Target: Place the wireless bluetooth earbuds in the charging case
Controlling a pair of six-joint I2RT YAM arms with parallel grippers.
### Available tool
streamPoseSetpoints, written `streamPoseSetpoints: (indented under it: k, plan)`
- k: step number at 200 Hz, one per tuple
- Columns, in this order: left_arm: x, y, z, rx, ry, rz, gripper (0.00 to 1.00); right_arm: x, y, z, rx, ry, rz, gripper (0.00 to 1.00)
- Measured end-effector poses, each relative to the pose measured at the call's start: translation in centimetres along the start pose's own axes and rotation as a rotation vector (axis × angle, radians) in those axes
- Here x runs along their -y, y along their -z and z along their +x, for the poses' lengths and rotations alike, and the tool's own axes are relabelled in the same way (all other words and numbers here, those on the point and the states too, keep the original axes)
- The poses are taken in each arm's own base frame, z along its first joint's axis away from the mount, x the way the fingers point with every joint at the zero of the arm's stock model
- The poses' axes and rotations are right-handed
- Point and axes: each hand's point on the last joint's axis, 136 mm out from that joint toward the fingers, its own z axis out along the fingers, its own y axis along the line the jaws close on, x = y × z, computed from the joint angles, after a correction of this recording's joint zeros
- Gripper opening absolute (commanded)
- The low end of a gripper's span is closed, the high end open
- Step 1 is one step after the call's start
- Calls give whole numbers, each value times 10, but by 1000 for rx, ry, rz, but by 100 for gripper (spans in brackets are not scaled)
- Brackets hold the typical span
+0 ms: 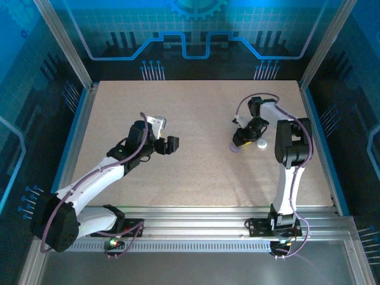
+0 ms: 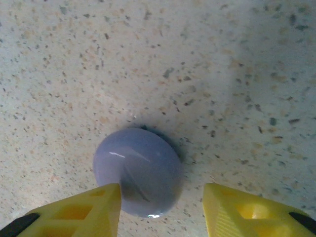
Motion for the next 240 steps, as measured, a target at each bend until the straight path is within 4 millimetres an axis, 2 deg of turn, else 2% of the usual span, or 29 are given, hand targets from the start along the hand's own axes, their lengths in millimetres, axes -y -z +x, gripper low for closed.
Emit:
streamPoseSetpoints:
  k: [35,47,60,62,63,64,66,69,77,92,113,126,148,165,180,202,215,230,240]
  plan:
    - [-17,3,-6,8,30,-40,88,3,9,-5,26,-7,40,49]
    - [-28,5,-9,13,47,-69,89,2,22,-11,69,-2,64,50]
    - [-47,10,-13,29,72,-124,92,-1,45,-20,157,12,99,53]
    - [-50,11,-14,32,74,-133,92,-2,48,-21,168,14,104,55]
    - [-53,12,-14,35,76,-143,92,-2,51,-22,181,12,108,59]
    - [-55,13,-15,37,78,-149,93,-3,53,-22,187,11,109,74]
    - [-59,14,-16,43,86,-160,92,-3,58,-23,206,16,116,93]
    - [-65,16,-17,49,92,-180,93,-5,64,-24,231,17,126,99]
    - [-85,24,-23,76,116,-239,99,-7,82,-26,301,17,148,100]
    - [-122,41,-35,139,162,-351,99,-11,114,-26,448,20,198,100]
    - [-165,63,-42,231,209,-489,99,-8,139,-16,612,-10,253,100]
    - [-181,67,-35,255,223,-540,99,0,138,-8,673,-40,281,100]
    - [-198,60,-7,266,231,-592,99,13,116,9,730,-89,324,100]
    - [-208,47,19,256,235,-609,99,21,95,28,746,-124,356,100]
    - [-217,32,39,240,235,-620,99,26,87,37,783,-138,389,100]
    - [-229,10,49,233,214,-622,99,33,82,45,847,-145,443,100]
    - [-229,0,51,232,183,-615,99,37,81,46,881,-148,467,100]
    - [-220,-9,47,300,110,-583,99,41,82,46,924,-153,488,100]
    - [-211,-13,58,299,75,-563,99,43,83,44,953,-153,500,100]
